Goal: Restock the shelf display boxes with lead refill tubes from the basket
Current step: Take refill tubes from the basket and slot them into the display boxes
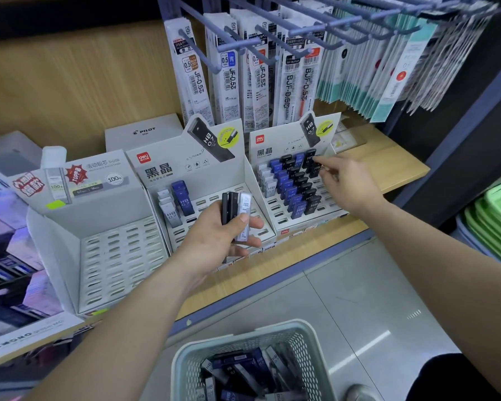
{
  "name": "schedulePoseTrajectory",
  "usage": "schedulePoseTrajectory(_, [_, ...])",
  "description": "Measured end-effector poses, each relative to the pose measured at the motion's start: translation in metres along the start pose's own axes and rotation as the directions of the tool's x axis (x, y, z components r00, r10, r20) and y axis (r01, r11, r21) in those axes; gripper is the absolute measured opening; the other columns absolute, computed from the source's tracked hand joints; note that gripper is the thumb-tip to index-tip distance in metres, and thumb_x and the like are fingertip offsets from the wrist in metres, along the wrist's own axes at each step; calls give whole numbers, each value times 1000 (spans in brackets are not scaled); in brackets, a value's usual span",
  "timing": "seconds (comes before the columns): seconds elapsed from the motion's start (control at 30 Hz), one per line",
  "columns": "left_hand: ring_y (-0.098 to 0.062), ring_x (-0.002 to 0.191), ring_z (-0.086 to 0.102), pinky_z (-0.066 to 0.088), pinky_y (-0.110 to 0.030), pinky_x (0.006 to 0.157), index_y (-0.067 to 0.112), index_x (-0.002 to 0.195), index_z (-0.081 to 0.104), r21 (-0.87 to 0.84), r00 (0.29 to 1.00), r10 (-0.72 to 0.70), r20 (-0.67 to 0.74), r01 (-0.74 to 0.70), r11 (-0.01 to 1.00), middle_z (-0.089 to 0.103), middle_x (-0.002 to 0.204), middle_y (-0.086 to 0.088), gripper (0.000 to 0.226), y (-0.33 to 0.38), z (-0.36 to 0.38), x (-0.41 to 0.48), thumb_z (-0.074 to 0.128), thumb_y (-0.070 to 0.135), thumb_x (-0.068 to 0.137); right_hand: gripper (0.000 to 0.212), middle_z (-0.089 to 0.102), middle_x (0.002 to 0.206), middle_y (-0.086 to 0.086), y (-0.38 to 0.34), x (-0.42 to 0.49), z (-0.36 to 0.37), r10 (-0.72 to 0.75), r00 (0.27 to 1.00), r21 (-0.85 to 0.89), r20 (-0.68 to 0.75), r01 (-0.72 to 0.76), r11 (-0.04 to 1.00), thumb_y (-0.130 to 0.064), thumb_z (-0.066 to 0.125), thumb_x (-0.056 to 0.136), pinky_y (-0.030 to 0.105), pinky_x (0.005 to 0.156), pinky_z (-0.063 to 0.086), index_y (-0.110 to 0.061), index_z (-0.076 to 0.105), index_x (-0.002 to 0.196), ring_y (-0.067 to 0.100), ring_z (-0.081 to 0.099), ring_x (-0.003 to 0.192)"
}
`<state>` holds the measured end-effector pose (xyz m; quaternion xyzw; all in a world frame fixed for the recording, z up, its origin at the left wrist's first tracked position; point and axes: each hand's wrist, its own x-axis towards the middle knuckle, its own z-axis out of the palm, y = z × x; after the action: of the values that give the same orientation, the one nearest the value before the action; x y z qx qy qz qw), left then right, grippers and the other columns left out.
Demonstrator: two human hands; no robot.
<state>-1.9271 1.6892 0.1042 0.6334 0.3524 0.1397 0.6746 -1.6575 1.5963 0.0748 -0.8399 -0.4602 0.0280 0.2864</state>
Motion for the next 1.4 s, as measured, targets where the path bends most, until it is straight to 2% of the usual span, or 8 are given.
schedulePoseTrajectory(0.17, [-25, 84, 75, 56, -28, 59, 22, 118, 55, -6, 1000, 9, -17, -9, 1000, 77, 95, 0, 15, -1, -2, 0, 49, 20, 105, 37, 61, 114, -2, -28, -7, -15, 16, 995, 100, -103, -6, 995, -20, 55, 98, 31, 86, 52, -24, 61, 134, 11, 61, 94])
schedulePoseTrajectory(0.3, [-24, 80, 74, 54, -27, 57, 21, 115, 57, -25, 999, 37, 9, -37, 999, 77, 94, -3, 13, 1, 4, 1, 51, 19, 104, 21, 69, 96, -14, -84, -27, -14, -86, 994, 325, 61, 62, 944, -24, 62, 96, 9, 74, 47, -21, 72, 114, 0, 63, 82])
schedulePoseTrajectory(0.5, [-22, 79, 74, 52, -23, 52, 19, 116, 59, -19, 995, 72, 67, -71, 997, 76, 93, -4, 14, 3, 8, -2, 52, 17, 103, 19, 69, 92, -2, -109, -38, 6, -179, 945, 504, 273, 18, 863, -17, 71, 92, 35, 77, 58, -16, 72, 110, 19, 68, 77])
schedulePoseTrajectory(0.7, [-17, 67, 69, 39, -21, 45, 19, 109, 57, -29, 1000, 15, -2, -15, 999, 77, 97, -6, 9, 3, 2, -1, 52, 23, 104, 9, 66, 85, 9, -99, -36, -7, -60, 966, 667, 253, -129, 734, -7, 68, 93, 28, 57, 54, -5, 69, 102, 13, 61, 60])
schedulePoseTrajectory(0.87, [-13, 59, 56, 37, -22, 45, 18, 109, 60, 15, 996, 30, -85, -29, 999, 72, 105, -12, 9, 0, 0, 3, 58, 18, 101, 4, 68, 90, 22, -94, -38, -11, -89, 951, 700, 297, -154, 697, 0, 67, 91, 32, 71, 60, 0, 66, 95, 20, 68, 71])
schedulePoseTrajectory(1.0, [-13, 58, 47, 35, -23, 46, 18, 102, 63, 18, 986, 65, -153, -63, 998, 60, 83, -9, 11, 1, -1, 4, 66, 10, 95, 9, 72, 96, 24, -92, -40, -9, -82, 934, 693, 348, -198, 693, 3, 73, 84, 40, 84, 61, -5, 71, 82, 26, 70, 82])
schedulePoseTrajectory(1.23, [-13, 51, 40, 30, -25, 46, 18, 106, 63, 5, 982, 69, -177, -69, 998, 48, 65, -1, 22, 2, -1, 5, 67, 2, 91, 27, 73, 100, 14, -88, -41, -10, -103, 915, 658, 391, -199, 726, 5, 82, 75, 37, 84, 60, -8, 69, 95, 23, 70, 90])
schedulePoseTrajectory(1.4, [-12, 47, 40, 31, -22, 45, 15, 104, 63, 40, 988, 52, -149, -46, 998, 58, 71, -1, 19, 0, 0, 6, 70, 5, 90, 26, 74, 97, 18, -92, -42, -14, -40, 940, 728, 340, -236, 644, 4, 78, 79, 27, 65, 56, -10, 67, 98, 19, 70, 73])
